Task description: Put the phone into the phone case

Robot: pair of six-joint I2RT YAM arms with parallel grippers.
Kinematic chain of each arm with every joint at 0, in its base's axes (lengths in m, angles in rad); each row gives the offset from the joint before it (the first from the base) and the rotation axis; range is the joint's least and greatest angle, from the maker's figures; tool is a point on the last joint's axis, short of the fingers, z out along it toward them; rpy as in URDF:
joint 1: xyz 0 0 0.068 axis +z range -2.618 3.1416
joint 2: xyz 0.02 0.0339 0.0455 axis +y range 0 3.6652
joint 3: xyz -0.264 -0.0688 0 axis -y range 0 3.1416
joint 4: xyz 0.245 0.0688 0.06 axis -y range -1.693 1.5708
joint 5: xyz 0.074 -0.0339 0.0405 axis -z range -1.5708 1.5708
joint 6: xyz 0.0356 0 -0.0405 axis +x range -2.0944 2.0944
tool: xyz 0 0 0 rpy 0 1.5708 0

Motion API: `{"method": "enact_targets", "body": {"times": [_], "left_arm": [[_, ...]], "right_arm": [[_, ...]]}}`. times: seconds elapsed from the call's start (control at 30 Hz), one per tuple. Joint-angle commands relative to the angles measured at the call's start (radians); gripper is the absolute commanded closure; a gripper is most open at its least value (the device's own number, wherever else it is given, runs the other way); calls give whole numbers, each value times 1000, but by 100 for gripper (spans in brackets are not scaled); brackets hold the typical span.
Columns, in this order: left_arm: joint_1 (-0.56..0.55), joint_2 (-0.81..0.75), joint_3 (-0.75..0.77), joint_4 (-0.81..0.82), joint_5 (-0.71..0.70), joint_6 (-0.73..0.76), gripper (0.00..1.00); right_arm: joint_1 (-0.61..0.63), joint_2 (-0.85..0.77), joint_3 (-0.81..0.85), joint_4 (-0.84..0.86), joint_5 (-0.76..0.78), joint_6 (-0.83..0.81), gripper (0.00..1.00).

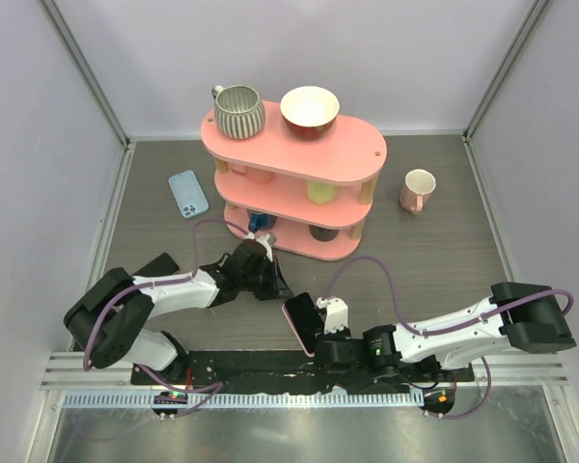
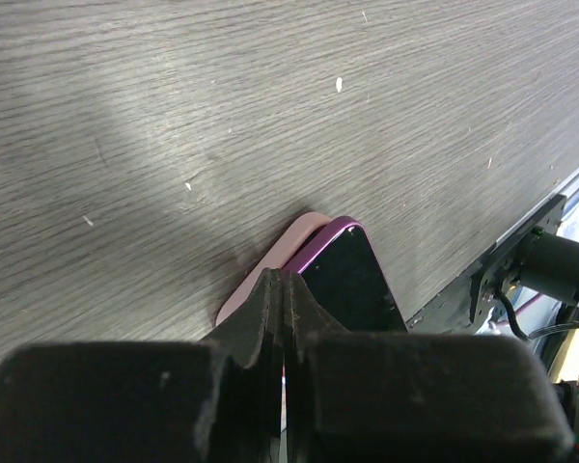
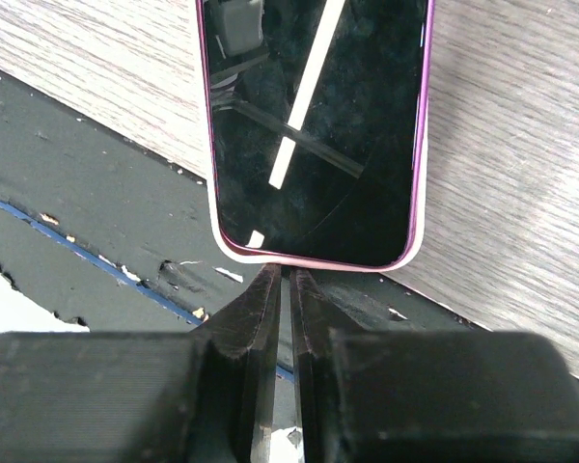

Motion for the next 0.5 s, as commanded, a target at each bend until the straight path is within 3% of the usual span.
{"method": "enact_targets", "body": {"times": [0.0,0.33,0.47], "left_arm": [[-30,-13,31,-3,-16,19,100],[-85,-117,28,-223,-153,-1,100],[-88,-135,30,-239,-165,-5,100]], "right_arm": [[5,-3,-15,25,72,34,86],[5,-41,-29,0,108,68,86],[5,-37,-26,-1,107,71,86]]}}
